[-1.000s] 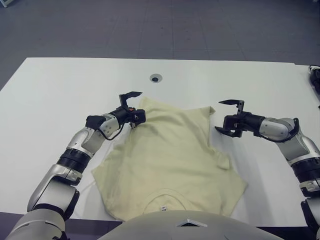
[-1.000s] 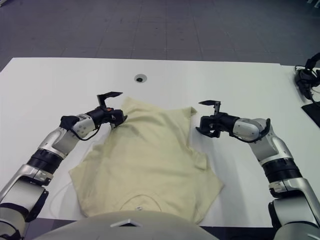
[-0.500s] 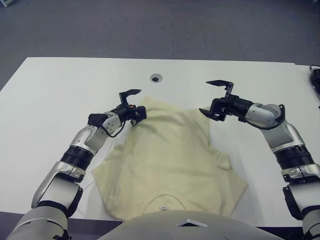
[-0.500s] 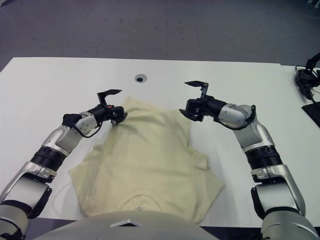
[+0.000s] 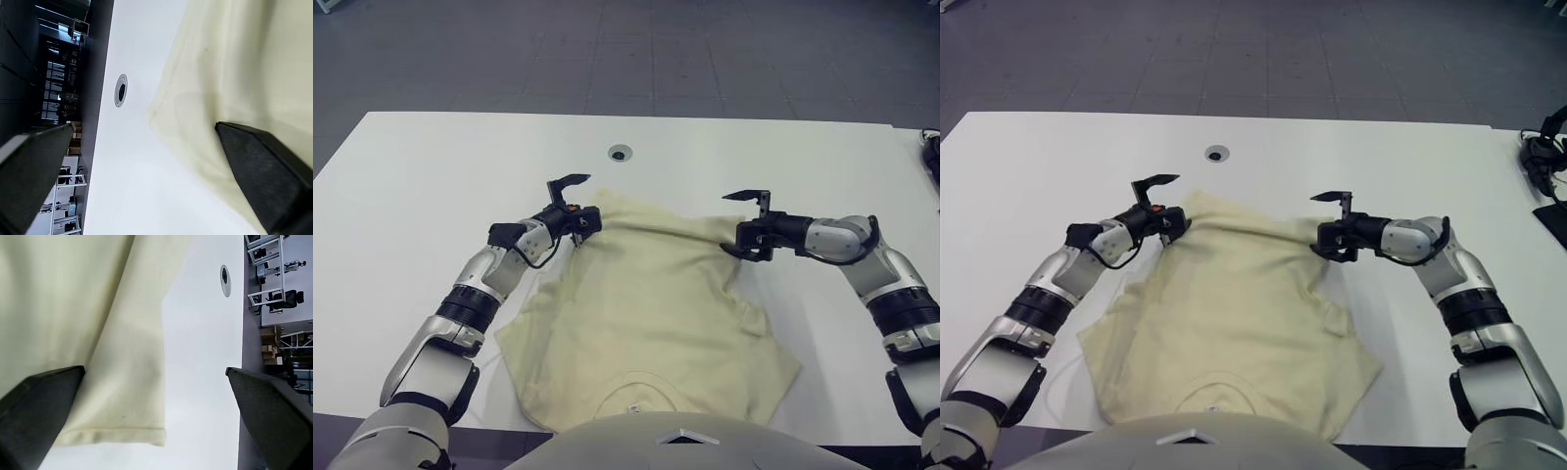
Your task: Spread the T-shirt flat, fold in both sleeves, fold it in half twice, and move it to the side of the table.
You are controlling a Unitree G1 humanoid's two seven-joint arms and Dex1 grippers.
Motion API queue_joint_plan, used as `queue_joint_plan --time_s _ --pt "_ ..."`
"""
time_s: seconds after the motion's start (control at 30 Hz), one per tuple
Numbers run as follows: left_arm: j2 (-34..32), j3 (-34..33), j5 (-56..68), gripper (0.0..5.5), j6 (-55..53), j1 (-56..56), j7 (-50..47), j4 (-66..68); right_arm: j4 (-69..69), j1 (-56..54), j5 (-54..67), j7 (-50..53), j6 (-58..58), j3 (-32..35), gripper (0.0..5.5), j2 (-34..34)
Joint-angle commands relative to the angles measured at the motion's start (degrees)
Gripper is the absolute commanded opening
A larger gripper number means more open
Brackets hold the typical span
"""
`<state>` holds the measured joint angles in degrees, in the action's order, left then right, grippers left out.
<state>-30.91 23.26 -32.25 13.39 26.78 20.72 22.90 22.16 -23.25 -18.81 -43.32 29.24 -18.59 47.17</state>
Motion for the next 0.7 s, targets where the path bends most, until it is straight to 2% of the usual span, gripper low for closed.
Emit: queue_joint_plan --time_s 0.03,0.47,0.7 --pt "-0.66 0.28 -0.37 5.38 -1.08 -2.37 1.49 -0.11 -4.14 6.43 0.16 -5.20 -1.35 -2.22 5.40 1.85" --pt "-0.82 0.41 -0.01 5.38 -1.13 -3.54 2.36 -1.28 -1.92 2.72 1.94 1.40 -3.14 2.34 5.40 -0.97" --pt "0.58 1.25 -0.74 5.38 -1.38 -2.22 1.80 0.89 2.70 0.16 2.25 0.45 -4.18 2.29 5.40 -2.21"
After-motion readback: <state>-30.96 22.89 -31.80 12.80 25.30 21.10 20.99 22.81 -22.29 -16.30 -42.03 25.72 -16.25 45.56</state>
